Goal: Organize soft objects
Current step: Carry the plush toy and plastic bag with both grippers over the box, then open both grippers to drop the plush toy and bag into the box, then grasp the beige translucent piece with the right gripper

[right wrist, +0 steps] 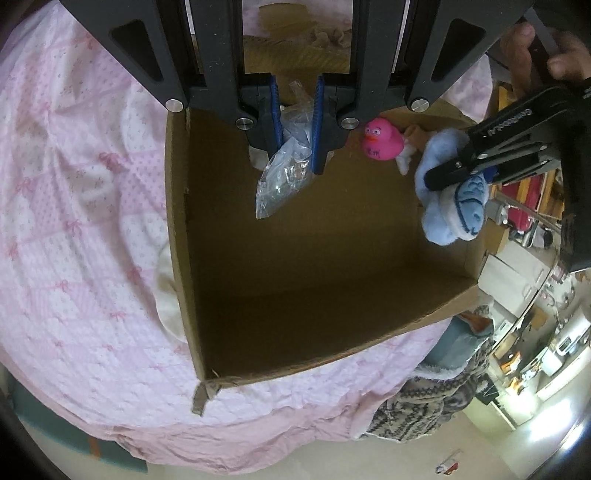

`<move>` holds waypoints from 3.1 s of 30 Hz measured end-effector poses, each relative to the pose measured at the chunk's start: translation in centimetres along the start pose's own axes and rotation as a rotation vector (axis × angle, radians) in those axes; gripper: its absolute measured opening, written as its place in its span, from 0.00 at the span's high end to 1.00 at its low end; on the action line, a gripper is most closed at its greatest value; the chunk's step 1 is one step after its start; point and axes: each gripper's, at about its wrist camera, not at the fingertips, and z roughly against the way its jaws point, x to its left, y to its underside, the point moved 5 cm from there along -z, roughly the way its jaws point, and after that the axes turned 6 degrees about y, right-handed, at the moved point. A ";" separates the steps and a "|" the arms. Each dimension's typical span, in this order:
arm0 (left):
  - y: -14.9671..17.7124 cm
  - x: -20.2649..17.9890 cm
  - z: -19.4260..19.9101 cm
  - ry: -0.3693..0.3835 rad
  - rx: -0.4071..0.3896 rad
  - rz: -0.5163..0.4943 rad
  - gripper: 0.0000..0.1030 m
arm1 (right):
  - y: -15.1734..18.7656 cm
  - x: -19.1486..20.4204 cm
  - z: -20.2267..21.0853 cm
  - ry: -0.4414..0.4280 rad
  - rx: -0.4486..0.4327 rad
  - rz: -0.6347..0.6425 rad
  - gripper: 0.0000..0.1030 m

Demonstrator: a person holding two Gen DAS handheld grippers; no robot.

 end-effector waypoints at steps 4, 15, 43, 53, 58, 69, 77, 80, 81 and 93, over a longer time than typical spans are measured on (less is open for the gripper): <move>0.0 0.5 -0.2 -0.021 -0.003 0.015 0.73 | 0.1 0.3 0.1 -0.009 -0.002 0.020 0.85; 0.4 0.7 0.4 -0.019 -0.021 0.024 0.65 | 0.5 0.8 0.5 -0.009 -0.004 0.058 0.85; 2.1 1.9 5.6 -0.069 -0.074 0.107 0.37 | 0.9 0.0 3.5 -0.057 -0.075 0.015 0.34; 5.0 1.9 7.6 -0.072 -0.106 0.115 0.36 | 2.9 -0.2 5.5 -0.065 -0.078 0.010 0.34; 7.0 2.3 8.0 -0.059 -0.106 0.134 0.36 | 3.9 -0.5 6.9 -0.063 -0.080 -0.003 0.34; 10.2 3.5 9.6 -0.035 -0.144 0.184 0.36 | 7.3 -1.9 6.6 -0.093 -0.004 -0.138 0.34; 11.1 4.5 8.4 -0.049 -0.138 0.217 0.36 | 8.2 -2.1 5.8 -0.073 0.032 -0.157 0.34; 11.0 5.2 7.5 -0.082 -0.118 0.247 0.36 | 8.4 -2.4 5.0 -0.077 0.057 -0.186 0.34; 11.1 5.4 7.4 -0.073 -0.118 0.262 0.36 | 8.4 -2.3 4.7 -0.081 0.071 -0.191 0.34; 11.4 4.3 6.1 -0.037 -0.075 0.250 0.36 | 11.0 -0.2 -1.8 0.141 0.284 0.013 0.34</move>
